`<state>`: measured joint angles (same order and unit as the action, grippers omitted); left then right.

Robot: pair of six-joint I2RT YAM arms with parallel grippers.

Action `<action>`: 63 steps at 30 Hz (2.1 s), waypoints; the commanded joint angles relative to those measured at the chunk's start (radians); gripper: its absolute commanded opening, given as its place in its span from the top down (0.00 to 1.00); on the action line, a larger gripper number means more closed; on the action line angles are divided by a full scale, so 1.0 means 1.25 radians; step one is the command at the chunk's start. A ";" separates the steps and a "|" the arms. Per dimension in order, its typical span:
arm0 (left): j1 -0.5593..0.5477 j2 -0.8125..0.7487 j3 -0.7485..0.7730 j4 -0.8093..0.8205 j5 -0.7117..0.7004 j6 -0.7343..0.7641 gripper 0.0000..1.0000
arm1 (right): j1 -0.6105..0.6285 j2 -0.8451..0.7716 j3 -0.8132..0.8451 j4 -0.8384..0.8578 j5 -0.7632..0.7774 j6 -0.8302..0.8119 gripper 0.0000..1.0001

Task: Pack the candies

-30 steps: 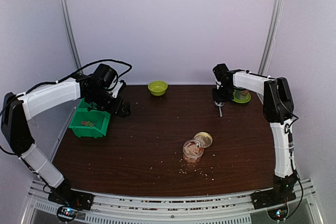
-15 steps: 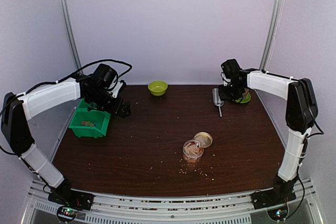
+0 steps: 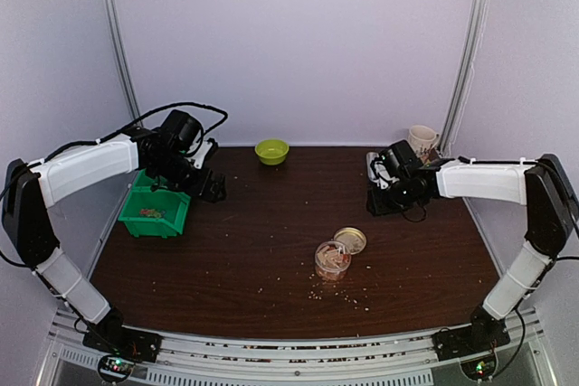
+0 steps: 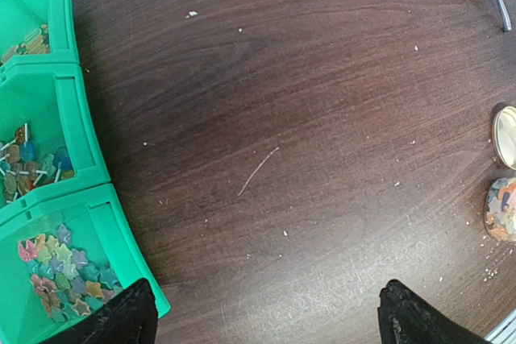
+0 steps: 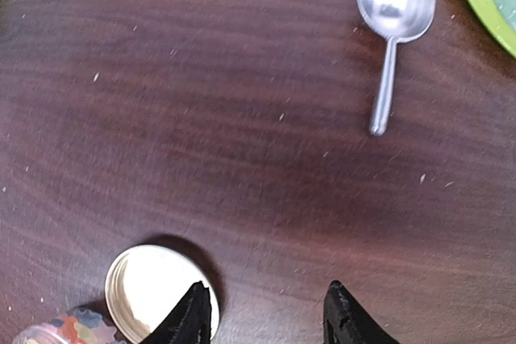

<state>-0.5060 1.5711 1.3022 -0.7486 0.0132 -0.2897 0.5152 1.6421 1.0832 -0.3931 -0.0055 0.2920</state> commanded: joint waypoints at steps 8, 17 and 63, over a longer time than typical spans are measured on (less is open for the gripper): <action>0.002 -0.015 0.001 0.028 0.016 -0.002 0.02 | 0.117 -0.119 -0.124 0.026 0.003 -0.006 0.52; 0.001 -0.021 0.002 0.028 0.021 -0.004 0.02 | 0.210 -0.202 -0.192 -0.074 0.055 -0.015 0.09; 0.002 -0.034 0.000 0.028 0.003 -0.003 0.02 | 0.354 0.227 0.221 -0.111 0.264 -0.038 0.00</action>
<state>-0.5060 1.5612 1.3022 -0.7486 0.0223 -0.2897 0.9794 1.8477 1.2606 -0.5446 0.2939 0.2714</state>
